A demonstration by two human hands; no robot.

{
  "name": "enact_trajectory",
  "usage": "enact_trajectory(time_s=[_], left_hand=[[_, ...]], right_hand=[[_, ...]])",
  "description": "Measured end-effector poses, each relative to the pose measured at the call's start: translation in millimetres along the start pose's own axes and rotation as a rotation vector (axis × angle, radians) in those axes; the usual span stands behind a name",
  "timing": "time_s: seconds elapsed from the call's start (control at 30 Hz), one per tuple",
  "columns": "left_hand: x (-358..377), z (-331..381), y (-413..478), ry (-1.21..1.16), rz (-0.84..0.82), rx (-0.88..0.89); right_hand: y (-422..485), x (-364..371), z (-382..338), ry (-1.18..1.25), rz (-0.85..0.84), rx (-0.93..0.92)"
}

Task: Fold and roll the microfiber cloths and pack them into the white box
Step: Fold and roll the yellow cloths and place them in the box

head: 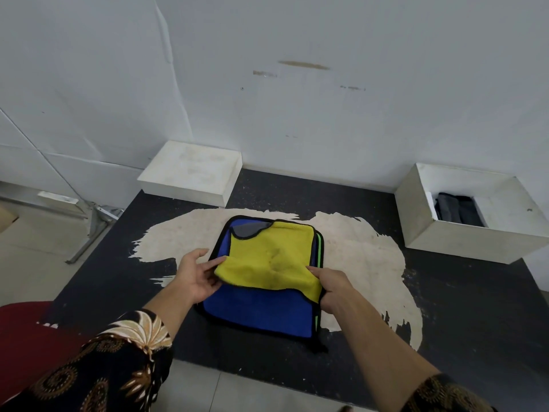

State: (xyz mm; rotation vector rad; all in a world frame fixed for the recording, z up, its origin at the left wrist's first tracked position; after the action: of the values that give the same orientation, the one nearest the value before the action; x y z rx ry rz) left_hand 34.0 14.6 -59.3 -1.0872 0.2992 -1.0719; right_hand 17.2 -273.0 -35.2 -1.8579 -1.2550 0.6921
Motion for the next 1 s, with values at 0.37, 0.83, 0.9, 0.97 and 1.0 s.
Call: enact_trajectory(time_s=[0.37,0.83,0.9,0.97,1.0], left_hand=[[32.5,36.1,-12.2,0.295,0.127,0.24],[145.7,86.6,-81.9,0.457,-0.064,0.517],[168.1,78.9,-84.1,0.517,-0.089,0.532],[188.4,63.3,-80.6,0.584,-0.115,0.525],[194.8,55.3,-77.1,0.609,-0.12,0.515]], right_hand=[[-10.5,8.2,-43.6,0.151,-0.066,-0.11],[-49.4,-53.5,-117.9,0.4,-0.131,-0.356],[-53.1,-76.9,-122.3,0.42,-0.107,-0.384],[-53.1,-102.7,-122.1,0.439,-0.079,-0.381],[-52.3,-112.9,-120.1,0.439,-0.06,-0.372]])
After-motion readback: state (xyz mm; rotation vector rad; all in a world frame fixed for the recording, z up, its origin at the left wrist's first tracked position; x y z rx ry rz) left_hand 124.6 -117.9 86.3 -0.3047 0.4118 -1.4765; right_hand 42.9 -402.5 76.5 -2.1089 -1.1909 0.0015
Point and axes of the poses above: each hand's wrist, its own y-axis towards the middle knuckle, its own x-axis out of the palm, z = x × y, the point moved 7 cm from there along y, towards the middle knuckle, and after that the axes turned 3 degrees about z, right-handed, at the moved point
